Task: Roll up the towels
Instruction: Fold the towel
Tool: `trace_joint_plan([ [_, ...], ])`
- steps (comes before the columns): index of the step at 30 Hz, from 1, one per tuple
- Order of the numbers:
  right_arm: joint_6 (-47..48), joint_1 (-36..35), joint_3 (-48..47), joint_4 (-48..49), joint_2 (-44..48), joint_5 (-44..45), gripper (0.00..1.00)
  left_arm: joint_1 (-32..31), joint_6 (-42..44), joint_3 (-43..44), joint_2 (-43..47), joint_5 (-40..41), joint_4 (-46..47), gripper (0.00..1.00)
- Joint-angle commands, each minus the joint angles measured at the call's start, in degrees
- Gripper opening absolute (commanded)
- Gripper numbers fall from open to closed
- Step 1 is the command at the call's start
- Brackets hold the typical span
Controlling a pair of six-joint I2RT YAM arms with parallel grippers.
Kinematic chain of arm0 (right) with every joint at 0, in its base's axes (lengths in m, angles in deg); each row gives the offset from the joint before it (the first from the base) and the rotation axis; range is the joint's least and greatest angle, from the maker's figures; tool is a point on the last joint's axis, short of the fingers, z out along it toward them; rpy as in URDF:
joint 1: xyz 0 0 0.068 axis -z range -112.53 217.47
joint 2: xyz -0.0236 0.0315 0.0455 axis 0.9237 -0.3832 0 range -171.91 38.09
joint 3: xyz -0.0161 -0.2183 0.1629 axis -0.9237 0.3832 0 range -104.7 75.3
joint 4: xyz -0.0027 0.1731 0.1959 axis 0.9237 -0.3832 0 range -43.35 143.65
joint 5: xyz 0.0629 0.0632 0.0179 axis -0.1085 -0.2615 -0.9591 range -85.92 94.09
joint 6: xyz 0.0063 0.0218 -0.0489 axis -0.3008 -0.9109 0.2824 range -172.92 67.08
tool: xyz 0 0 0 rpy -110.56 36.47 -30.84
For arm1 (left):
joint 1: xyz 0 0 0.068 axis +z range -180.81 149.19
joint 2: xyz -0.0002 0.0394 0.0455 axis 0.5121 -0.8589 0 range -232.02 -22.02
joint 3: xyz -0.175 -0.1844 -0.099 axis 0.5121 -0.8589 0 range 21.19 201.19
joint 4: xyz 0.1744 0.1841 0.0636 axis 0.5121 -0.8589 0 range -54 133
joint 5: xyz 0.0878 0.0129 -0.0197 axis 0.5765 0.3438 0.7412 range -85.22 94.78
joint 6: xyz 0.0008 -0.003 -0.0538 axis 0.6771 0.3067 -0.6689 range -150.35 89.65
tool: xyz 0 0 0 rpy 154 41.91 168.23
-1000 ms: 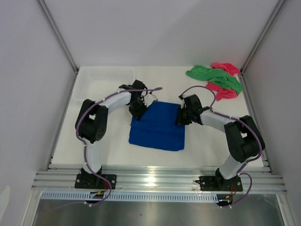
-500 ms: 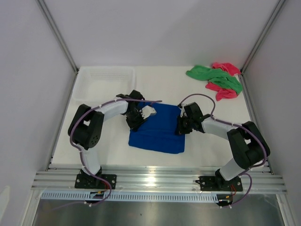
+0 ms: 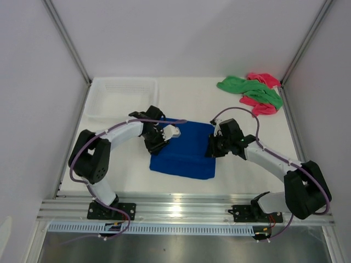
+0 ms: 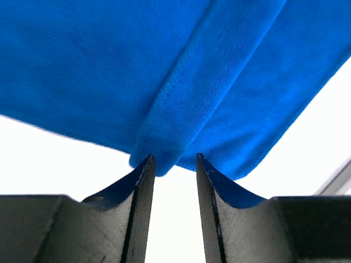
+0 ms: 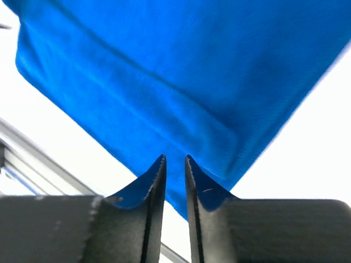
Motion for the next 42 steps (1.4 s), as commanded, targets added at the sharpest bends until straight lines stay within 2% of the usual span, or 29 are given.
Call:
trace_joint_plan([
  [1,-0.2,3.3,-3.0,-1.9,2.0,1.5,0.25,0.4,-3.0,4.4,3.2,-3.3,1.0,0.4],
  [6,0.6,6.6,-3.8,-1.7,-3.2,2.6,0.34,1.4,-10.1,10.9,-2.7,-1.2,-0.2,0.39],
  [11,0.9,6.5,-3.5,0.5,-6.6,1.0,0.37,2.6,-12.7,12.1,-7.8,2.9,-1.8,0.39],
  [21,1.1,5.2,-1.9,2.0,-7.4,-1.3,0.36,3.5,-10.8,8.5,-7.5,-2.8,-3.5,0.4],
  [25,1.3,4.8,-1.2,1.7,-7.5,-1.8,0.33,3.5,-10.9,8.0,-7.6,-4.3,-3.5,0.36],
  [32,0.6,4.4,0.2,2.5,-7.5,-3.0,0.32,3.5,-10.9,8.6,-7.8,-2.1,-4.4,0.31],
  [35,0.6,4.2,0.6,2.7,-7.5,-3.4,0.25,3.5,-10.9,8.2,-7.2,-2.6,-4.7,0.19],
  [38,0.6,4.2,0.9,2.7,-7.5,-3.9,0.11,3.5,-10.5,7.6,-6.5,-3.5,-4.9,0.06],
  [39,0.6,4.2,0.9,2.7,-7.5,-4.0,0.09,3.5,-10.2,7.4,-6.1,-4.0,-4.8,0.03],
  [42,0.6,4.2,1.1,2.5,-7.1,-4.1,0.04,3.5,-9.4,5.5,-4.4,-5.2,-4.2,0.01],
])
